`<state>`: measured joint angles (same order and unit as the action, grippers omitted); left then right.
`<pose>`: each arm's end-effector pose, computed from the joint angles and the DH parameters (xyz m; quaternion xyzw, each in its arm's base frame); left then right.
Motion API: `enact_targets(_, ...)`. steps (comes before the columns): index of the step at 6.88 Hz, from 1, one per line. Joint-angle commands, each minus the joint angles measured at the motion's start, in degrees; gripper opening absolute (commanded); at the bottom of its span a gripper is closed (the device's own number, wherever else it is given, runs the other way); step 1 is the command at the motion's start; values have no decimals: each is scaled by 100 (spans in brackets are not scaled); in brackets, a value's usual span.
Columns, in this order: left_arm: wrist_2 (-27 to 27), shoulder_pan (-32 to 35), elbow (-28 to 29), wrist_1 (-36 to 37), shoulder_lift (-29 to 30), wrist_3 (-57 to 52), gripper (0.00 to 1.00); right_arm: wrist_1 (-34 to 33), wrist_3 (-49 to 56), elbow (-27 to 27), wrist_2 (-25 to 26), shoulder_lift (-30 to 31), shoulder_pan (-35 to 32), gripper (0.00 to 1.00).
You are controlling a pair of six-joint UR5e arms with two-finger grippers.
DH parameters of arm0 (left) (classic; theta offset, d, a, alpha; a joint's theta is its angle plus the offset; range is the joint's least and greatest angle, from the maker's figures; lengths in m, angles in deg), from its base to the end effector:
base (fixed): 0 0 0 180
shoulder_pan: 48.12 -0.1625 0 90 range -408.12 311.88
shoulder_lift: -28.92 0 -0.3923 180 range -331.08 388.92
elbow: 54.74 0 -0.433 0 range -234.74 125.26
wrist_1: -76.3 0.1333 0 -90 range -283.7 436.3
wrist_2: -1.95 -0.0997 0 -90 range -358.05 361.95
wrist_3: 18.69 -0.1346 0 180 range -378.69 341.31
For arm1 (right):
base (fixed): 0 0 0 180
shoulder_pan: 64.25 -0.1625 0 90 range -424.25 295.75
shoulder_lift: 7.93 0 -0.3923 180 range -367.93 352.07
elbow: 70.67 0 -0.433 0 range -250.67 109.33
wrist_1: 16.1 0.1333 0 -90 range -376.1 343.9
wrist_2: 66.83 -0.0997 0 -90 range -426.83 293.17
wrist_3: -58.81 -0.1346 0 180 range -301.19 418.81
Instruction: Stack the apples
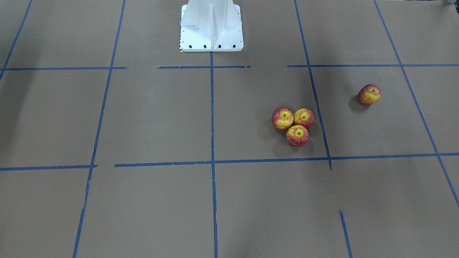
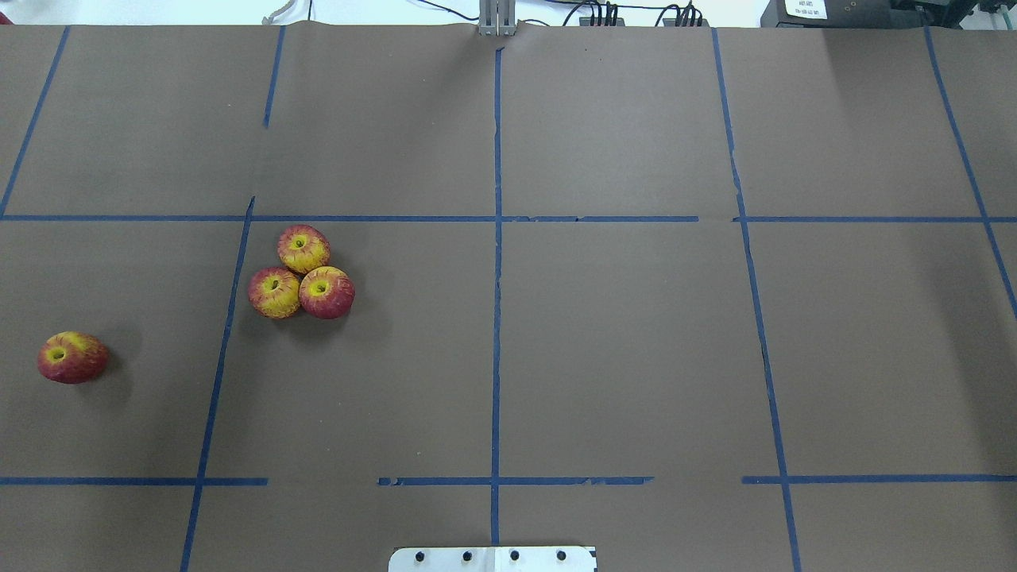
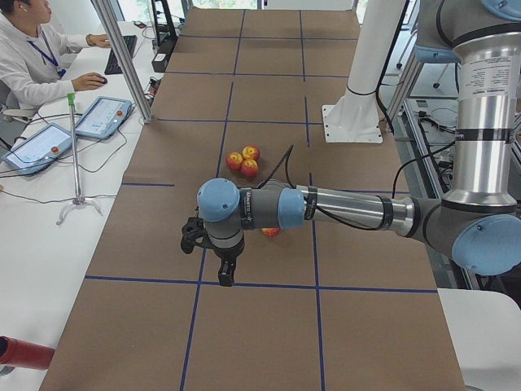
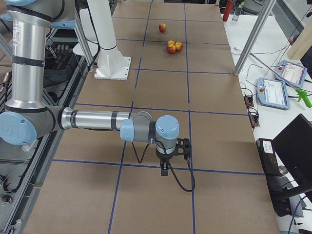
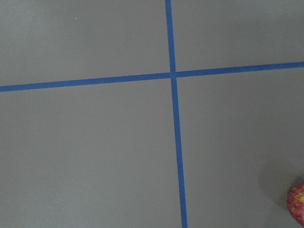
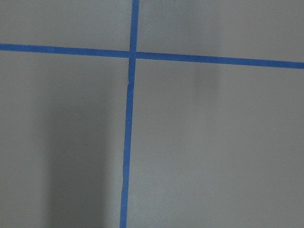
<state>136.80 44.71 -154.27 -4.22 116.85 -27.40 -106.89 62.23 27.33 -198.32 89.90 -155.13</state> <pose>-0.0636 -0.5089 0.5972 0.0221 0.3811 0.0407 0.9234 0.0515 -0.4774 0.6518 0.0082 -0.3541 -0.0188 0.9350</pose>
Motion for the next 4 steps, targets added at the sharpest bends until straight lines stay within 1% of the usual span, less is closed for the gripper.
enact_targets(1, -169, -20, -48, -7, -4, 35, 100, 0, 1, 0, 0, 0, 0, 100)
enact_targets(2, -117, -20, -232, -16, -56, 53, 100, 0, -8, 0, 0, 0, 0, 100)
enact_targets(3, -91, -63, -294, -77, -56, 1, 100, 0, 1, 0, 0, 0, 0, 100)
enact_targets(4, 614, -682, -251, -443, -56, 87, 100, 0, -8, 0, 0, 0, 0, 100)
